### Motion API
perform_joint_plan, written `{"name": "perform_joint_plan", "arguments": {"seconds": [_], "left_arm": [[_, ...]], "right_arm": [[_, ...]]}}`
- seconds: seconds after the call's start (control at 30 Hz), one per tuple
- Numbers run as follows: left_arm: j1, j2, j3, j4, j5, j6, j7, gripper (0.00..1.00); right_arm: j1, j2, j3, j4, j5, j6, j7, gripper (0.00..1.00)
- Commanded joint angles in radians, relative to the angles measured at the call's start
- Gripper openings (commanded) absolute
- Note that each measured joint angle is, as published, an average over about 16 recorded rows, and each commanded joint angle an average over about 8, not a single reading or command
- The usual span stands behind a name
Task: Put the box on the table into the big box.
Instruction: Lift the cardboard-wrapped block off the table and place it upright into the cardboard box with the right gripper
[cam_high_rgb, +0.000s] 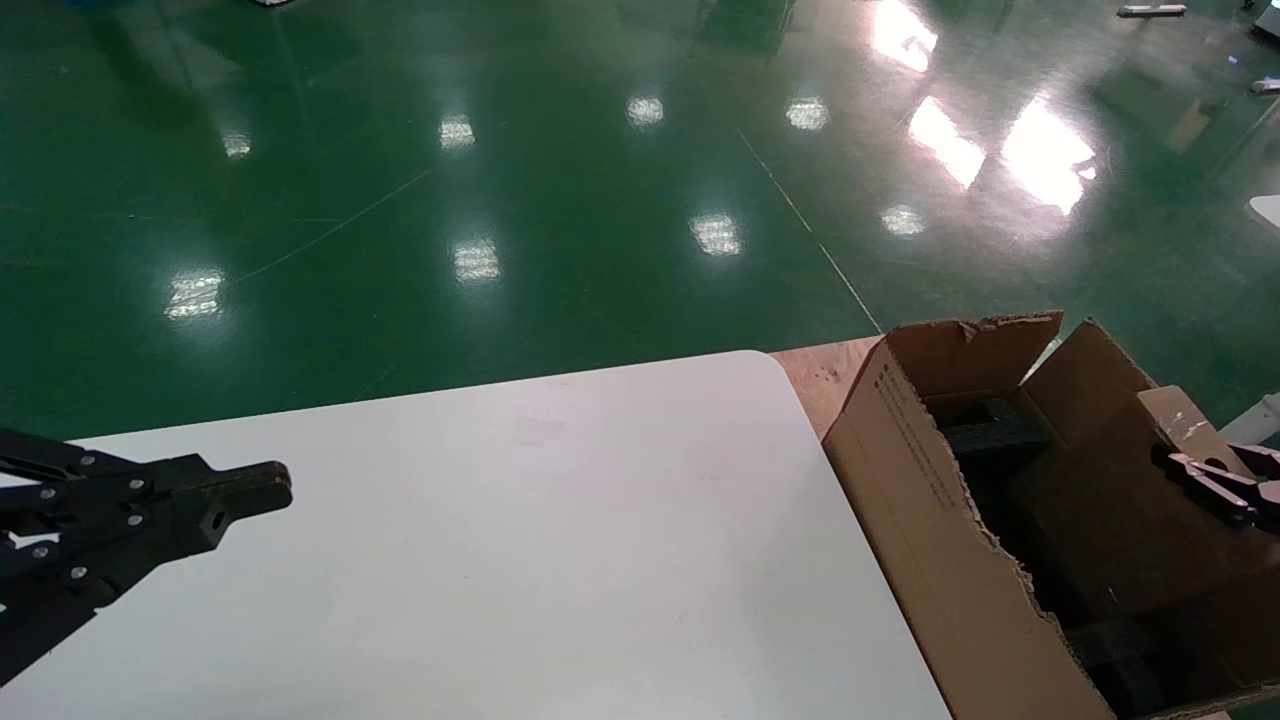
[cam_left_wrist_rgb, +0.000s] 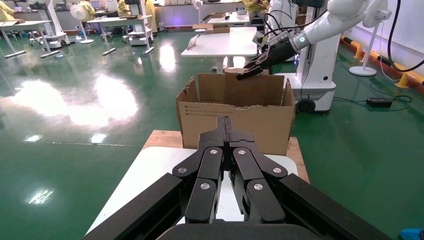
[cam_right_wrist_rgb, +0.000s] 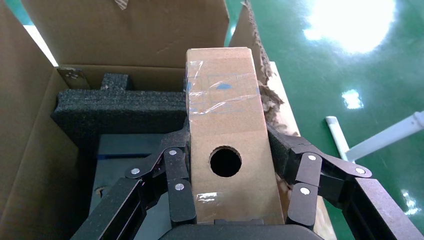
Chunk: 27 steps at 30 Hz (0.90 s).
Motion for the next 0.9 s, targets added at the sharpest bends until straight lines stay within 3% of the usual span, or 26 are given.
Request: {"name": "perform_joint_plan", "arguments": {"seconds": [0.03,0.07,0.1,0.23,0.3,0.33,0.37,0.47,0.53,0.9], "left_arm": [[0.000,0.000,0.000,0.000,0.000,0.000,0.000,0.00],[0.000,0.000,0.000,0.000,0.000,0.000,0.000,0.00],[0.000,0.000,0.000,0.000,0.000,0.000,0.000,0.07],[0.000,0.000,0.000,0.000,0.000,0.000,0.000,0.57],[0.000,0.000,0.001,0.000,0.000,0.000,0.000,0.82],[0.000,0.000,0.001,0.000,0.000,0.000,0.000,0.94],[0.000,0.000,0.001,0.000,0.000,0.000,0.000,1.00],[0.000,0.000,0.001,0.000,-0.001,0.000,0.000,1.00],[0.000,0.000,0.001,0.000,-0.001,-0.001,0.000,1.00],[0.000,0.000,0.001,0.000,-0.001,-0.001,0.001,1.00]], "right_arm": [[-0.002,0.003,0.003,0.000,-0.001,0.004,0.002,0.00],[-0.003,0.004,0.005,0.000,-0.001,0.005,0.004,0.00],[-0.004,0.005,0.007,0.001,-0.001,0.007,0.005,0.00],[-0.008,0.007,0.011,0.004,-0.002,0.013,0.011,0.01],[-0.008,0.008,0.011,0.005,-0.003,0.017,0.014,0.16],[-0.008,0.008,0.010,0.005,-0.005,0.019,0.016,0.28],[-0.007,0.008,0.009,0.006,-0.006,0.021,0.018,0.41],[-0.005,0.009,0.005,0.007,-0.009,0.027,0.024,0.78],[-0.003,0.009,0.002,0.007,-0.011,0.029,0.028,0.97],[-0.001,0.011,-0.001,0.007,-0.015,0.036,0.030,1.00]]}}
